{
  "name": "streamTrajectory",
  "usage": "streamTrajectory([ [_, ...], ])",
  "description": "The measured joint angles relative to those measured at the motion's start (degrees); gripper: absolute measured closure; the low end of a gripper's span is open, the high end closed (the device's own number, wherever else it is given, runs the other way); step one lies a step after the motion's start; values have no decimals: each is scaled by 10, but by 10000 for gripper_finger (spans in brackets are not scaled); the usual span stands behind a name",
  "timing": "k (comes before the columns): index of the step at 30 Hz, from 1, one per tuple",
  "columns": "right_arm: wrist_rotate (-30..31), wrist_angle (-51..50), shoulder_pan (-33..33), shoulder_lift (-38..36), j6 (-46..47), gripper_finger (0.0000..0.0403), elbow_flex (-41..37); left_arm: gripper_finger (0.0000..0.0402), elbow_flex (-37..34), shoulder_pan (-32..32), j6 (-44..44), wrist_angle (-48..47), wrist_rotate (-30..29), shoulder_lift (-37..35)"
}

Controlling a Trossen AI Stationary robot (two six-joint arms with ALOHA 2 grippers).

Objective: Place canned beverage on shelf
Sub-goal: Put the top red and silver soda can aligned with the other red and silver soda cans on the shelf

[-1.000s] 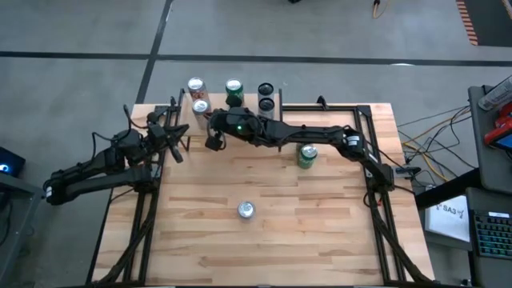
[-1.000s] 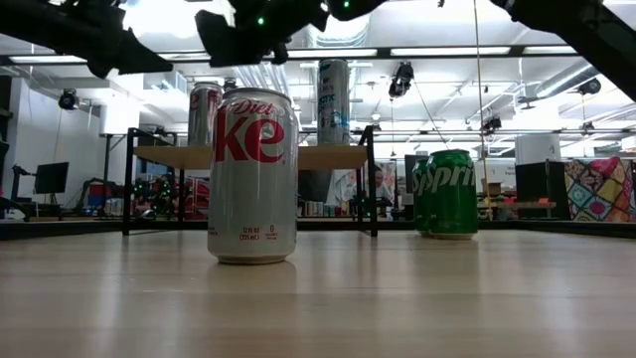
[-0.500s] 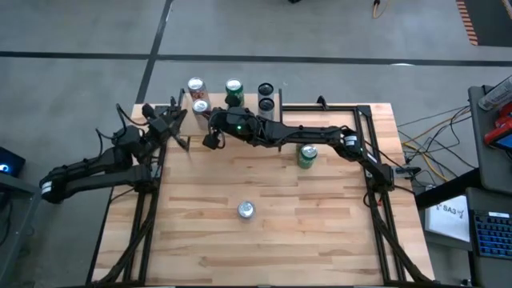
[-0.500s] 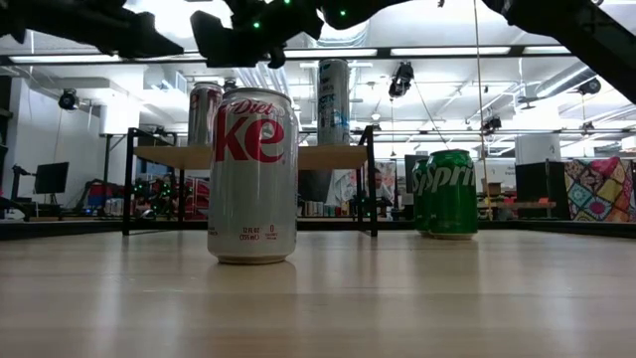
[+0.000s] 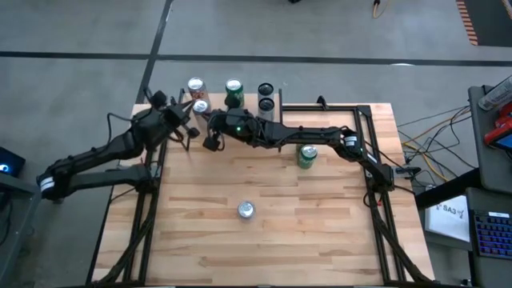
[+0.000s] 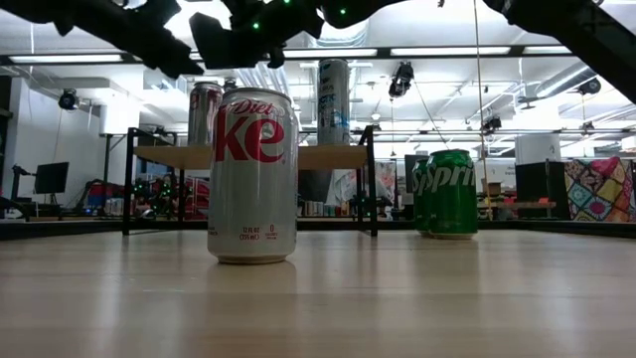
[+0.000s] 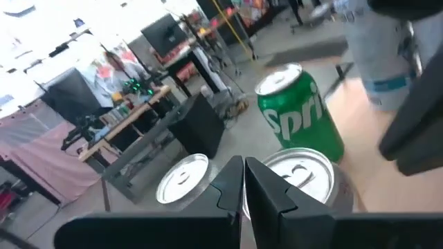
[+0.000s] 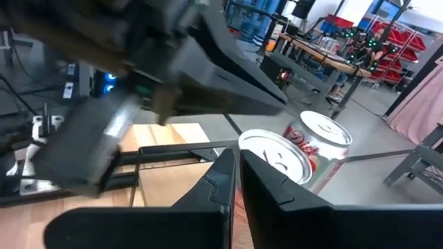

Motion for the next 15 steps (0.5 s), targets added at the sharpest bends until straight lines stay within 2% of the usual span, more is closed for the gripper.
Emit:
streamTrajectory([
  [5,0,-4,5,-7,-5,390,0,402,28,27,-9,-49,52,24],
  [15,1,-33,11,-18,-11,390,0,402,39,30,-97,-94,54,25],
])
